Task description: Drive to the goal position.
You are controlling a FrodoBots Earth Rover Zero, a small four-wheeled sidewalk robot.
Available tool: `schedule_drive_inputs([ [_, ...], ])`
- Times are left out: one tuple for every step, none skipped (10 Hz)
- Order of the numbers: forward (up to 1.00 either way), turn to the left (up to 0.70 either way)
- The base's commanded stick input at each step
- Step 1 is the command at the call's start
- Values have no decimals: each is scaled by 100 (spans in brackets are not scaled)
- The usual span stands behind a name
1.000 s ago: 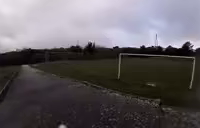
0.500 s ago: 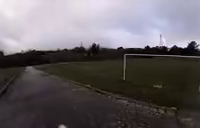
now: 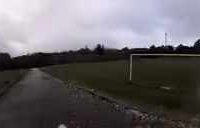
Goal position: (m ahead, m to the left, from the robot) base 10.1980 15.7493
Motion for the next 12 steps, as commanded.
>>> schedule_drive_inputs([
  [-41,-16],
  [-70,-27],
  [-70,-27],
  [-70,-27],
  [-70,-27],
  [-70,-27],
  [-70,-27],
  [-70,-27],
  [-70,-27],
  [-70,-27],
  [-70,-27],
  [-70,-27],
])
